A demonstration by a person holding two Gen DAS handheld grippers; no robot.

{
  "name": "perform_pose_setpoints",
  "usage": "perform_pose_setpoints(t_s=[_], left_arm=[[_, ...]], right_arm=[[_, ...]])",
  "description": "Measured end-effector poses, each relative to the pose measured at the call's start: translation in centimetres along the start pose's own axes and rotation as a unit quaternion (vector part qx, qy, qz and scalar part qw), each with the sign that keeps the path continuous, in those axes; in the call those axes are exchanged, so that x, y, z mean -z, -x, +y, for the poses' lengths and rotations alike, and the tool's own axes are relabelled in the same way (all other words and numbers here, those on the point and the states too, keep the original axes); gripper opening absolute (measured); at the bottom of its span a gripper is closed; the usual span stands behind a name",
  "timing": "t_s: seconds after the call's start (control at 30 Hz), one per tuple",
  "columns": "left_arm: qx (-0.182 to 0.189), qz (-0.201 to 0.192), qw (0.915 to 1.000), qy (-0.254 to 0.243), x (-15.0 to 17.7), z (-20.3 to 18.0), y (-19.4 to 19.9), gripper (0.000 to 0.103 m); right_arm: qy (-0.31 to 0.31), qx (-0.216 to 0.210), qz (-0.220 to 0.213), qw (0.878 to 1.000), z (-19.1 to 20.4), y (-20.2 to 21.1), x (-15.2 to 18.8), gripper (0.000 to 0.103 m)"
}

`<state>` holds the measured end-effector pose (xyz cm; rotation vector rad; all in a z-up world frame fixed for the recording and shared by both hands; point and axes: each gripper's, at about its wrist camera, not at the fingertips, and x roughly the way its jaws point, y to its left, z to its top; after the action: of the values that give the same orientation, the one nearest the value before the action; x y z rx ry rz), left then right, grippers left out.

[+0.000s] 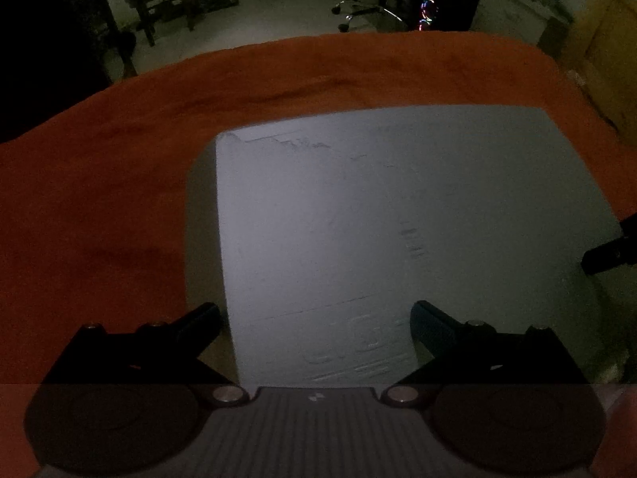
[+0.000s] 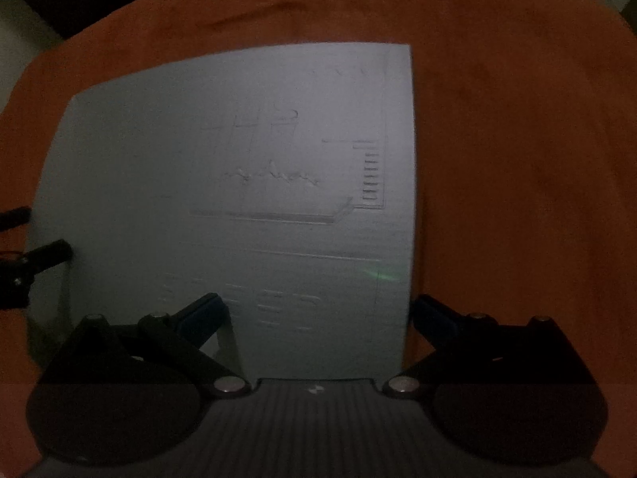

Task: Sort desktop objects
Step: 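Carry the lid over the open box with both tools, then lower the lid onto the box opening with both tools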

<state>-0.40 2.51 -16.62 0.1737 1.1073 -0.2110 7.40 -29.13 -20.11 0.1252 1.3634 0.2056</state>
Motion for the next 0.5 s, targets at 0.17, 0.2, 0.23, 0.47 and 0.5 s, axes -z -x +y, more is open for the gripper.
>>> perform_pose_setpoints(t_s=[0.17,0.2,0.23,0.47,0.5], left_arm=[[-0.02,-0.006,0.9998,0.001,-3.1,1.0,-0.4,0.1],[-0.02,-0.011,0.9997,0.006,-3.8,1.1,-0.3,0.1],[-0.02,-0.015,0.9996,0.01,-4.7,1.3,-0.5,0.1],[-0.037,-0.05,0.9969,0.047,-10.7,1.9,-2.8,0.1],[-0.037,-0.053,0.9964,0.054,-11.3,2.1,-3.3,0.1]], right_arm=[[0.006,0.003,-0.036,0.999,1.0,2.2,-2.2,0.103],[0.012,0.003,-0.05,0.999,1.4,2.8,-3.0,0.103],[0.015,0.003,-0.063,0.998,1.8,3.2,-3.9,0.103],[0.003,0.014,-0.104,0.994,3.0,1.9,-10.9,0.103],[0.002,0.016,-0.106,0.994,3.3,1.4,-11.3,0.103]])
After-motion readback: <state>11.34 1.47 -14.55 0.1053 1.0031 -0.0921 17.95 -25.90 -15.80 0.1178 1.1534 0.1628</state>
